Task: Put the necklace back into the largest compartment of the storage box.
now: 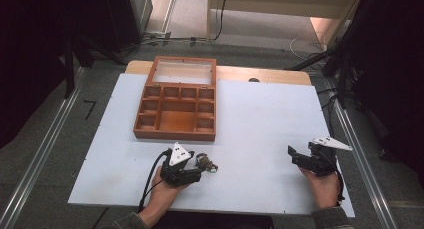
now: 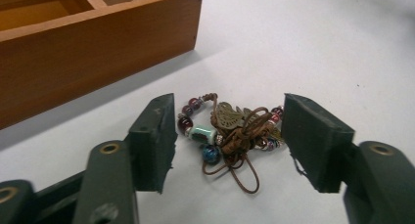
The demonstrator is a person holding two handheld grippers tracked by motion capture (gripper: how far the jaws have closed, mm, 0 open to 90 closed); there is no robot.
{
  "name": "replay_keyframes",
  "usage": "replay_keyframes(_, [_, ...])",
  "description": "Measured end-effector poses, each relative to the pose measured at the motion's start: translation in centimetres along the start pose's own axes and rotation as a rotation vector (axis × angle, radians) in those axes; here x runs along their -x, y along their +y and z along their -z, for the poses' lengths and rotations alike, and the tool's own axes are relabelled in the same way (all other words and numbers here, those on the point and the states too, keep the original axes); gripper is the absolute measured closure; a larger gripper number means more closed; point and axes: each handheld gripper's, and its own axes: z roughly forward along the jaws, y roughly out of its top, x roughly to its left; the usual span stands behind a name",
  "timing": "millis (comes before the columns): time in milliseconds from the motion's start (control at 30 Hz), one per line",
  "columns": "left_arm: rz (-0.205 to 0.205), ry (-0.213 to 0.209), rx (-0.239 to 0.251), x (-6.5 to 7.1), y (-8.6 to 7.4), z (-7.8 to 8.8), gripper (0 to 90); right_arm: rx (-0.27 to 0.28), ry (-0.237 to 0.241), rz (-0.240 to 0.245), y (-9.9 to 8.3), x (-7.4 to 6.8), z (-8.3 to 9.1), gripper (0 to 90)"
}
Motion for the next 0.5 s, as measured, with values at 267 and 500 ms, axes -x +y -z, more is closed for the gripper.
replay_keyframes(267, [-0.015,-0.03,-0.01,0.17,-0.03,-0.2,60.5,0.0,-0.003,0.001,0.0,0.06,0.01,18.5])
replay_keyframes(500, [-0.024,-0.046,-0.007,0.1,0.03,-0.21,82.7,0.001,-0.005,-0.001,0.0,0.06,0.03,18.9])
